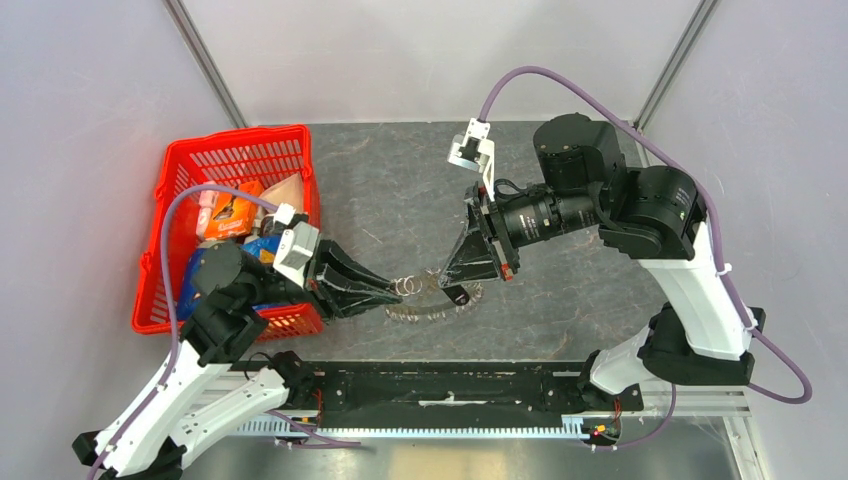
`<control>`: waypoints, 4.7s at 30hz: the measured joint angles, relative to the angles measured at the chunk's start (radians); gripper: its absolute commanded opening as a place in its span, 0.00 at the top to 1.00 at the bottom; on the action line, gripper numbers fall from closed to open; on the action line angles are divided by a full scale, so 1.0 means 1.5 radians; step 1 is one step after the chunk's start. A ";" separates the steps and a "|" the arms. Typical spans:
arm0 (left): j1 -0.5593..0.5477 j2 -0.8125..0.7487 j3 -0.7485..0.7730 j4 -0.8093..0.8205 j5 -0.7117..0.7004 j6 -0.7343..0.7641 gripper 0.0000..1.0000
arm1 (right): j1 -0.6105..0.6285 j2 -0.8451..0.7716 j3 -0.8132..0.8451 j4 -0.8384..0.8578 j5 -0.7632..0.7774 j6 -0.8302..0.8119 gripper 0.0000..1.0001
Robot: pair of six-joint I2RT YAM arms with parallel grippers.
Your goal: Put the keys on the keyring
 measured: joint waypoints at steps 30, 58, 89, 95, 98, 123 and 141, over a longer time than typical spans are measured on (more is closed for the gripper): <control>0.000 -0.018 0.051 -0.015 -0.012 -0.027 0.52 | 0.002 0.028 -0.051 -0.024 -0.146 -0.100 1.00; -0.011 0.103 0.017 0.179 0.089 -0.162 0.53 | 0.021 0.051 -0.040 -0.025 -0.159 -0.118 1.00; -0.022 0.076 0.020 0.118 0.087 -0.151 0.54 | 0.023 0.051 -0.037 -0.030 -0.128 -0.123 1.00; -0.023 0.076 0.025 0.118 0.087 -0.151 0.54 | 0.023 0.051 -0.037 -0.030 -0.128 -0.124 1.00; -0.024 0.078 0.025 0.119 0.088 -0.152 0.54 | 0.023 0.051 -0.037 -0.030 -0.128 -0.125 1.00; -0.031 0.101 0.024 0.129 0.102 -0.151 0.98 | 0.022 0.051 -0.037 -0.031 -0.118 -0.125 1.00; -0.036 0.081 0.011 0.139 0.104 -0.134 0.98 | 0.023 -0.010 -0.114 -0.003 -0.098 -0.124 1.00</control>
